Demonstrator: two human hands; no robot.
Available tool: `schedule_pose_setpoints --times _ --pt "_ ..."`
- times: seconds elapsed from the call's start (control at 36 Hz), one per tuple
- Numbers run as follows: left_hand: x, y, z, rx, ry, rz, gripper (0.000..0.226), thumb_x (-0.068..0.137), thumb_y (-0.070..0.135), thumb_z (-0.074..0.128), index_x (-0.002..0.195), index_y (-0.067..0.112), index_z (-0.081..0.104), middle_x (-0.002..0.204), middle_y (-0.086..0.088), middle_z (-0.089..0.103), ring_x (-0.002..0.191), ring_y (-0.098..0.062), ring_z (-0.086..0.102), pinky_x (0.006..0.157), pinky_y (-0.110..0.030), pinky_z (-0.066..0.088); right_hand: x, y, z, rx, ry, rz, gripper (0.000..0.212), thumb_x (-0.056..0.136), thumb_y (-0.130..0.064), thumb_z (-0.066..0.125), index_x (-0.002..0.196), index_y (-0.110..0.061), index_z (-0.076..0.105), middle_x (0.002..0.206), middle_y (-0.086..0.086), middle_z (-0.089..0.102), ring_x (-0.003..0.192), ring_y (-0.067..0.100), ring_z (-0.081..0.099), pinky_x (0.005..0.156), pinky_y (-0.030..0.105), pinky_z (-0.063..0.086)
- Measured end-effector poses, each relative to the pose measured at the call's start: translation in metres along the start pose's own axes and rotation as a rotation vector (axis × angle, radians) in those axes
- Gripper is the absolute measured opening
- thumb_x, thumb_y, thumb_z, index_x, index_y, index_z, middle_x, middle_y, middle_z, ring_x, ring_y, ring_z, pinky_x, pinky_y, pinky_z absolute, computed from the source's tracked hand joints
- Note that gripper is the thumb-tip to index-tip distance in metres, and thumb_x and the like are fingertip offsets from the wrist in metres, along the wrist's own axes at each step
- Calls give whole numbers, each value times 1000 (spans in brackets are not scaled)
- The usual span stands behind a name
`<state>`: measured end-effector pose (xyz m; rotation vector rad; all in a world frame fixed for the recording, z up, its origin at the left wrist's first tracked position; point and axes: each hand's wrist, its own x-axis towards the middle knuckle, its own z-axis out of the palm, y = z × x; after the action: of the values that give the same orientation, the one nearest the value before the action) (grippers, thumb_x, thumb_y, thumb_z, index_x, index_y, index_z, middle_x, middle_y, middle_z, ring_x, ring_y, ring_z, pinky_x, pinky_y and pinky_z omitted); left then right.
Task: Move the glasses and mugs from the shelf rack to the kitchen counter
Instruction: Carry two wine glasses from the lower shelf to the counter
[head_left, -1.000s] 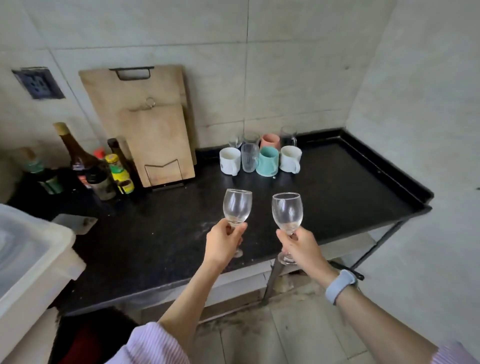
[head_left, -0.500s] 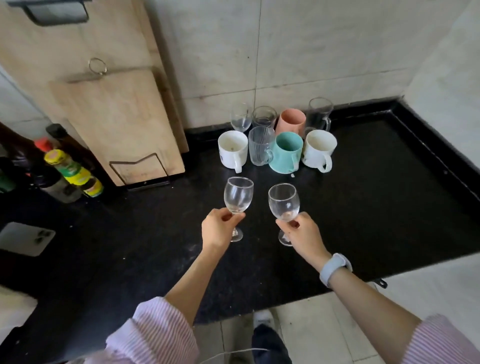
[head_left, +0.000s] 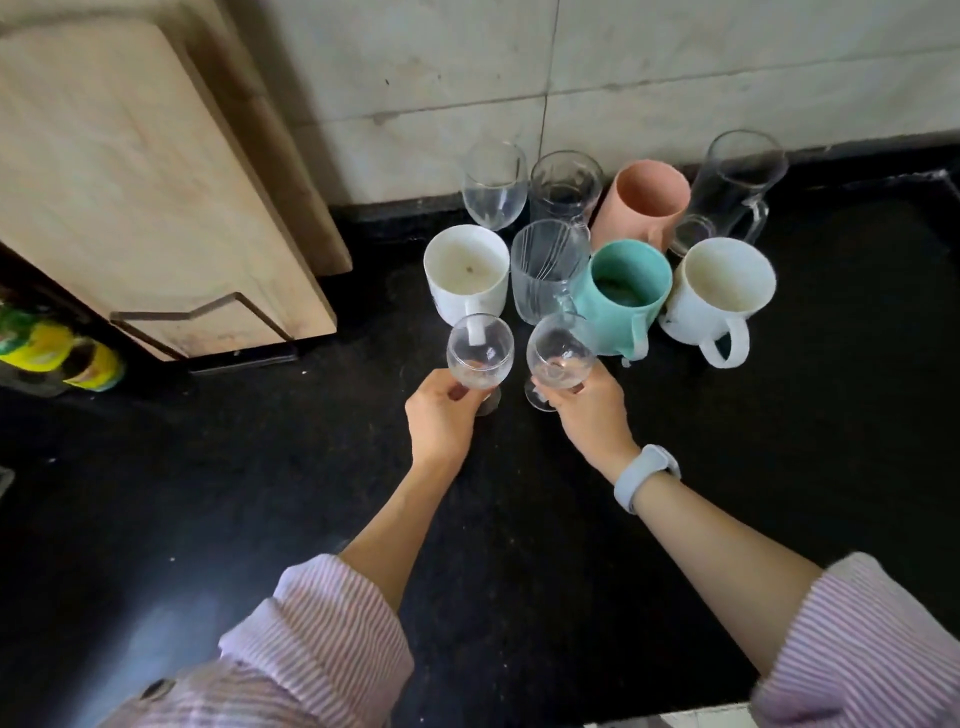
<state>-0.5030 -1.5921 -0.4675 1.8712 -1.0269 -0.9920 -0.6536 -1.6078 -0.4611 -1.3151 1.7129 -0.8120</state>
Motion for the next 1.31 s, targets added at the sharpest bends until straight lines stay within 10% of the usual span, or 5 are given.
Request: schedule_pose_setpoints --times 0.44,0.58,0.81,1.06,1.31 --pt "19 -7 18 -48 14 -17 26 79 20 71 69 41 60 90 -2 70 83 -16 66 77 -29 54 23 8 13 34 -25 46 26 81 -14 67 103 -2 64 102 20 63 95 27 60 84 31 47" --pt "7 -14 15 234 76 159 12 85 20 63 76 12 62 77 2 61 76 -16 55 66 -29 45 7 15 10 -148 7 -88 18 85 -16 62 93 0 59 95 16 62 91 29 56 81 37 47" --pt "-24 -53 8 820 -134 471 48 92 31 49 136 13 43 149 -7 38 140 -23 29 107 -47 29 -27 48 16 -768 -187 -316 52 94 -27 40 142 -11 28 156 8 20 144 23 17 116 52 12" --pt "-17 -55 12 1029 -300 351 62 95 50 21 147 20 5 159 1 -3 146 -21 -5 114 -55 3 -18 40 20 -901 -295 -282 60 95 -34 32 146 -15 7 159 7 -1 146 23 2 117 48 5" --pt "-40 -47 -20 891 -204 218 54 96 41 33 144 18 22 158 -5 13 146 -23 1 115 -54 4 -47 18 20 -823 -345 -298 48 95 -26 37 141 -14 30 155 9 22 145 23 9 118 47 12"
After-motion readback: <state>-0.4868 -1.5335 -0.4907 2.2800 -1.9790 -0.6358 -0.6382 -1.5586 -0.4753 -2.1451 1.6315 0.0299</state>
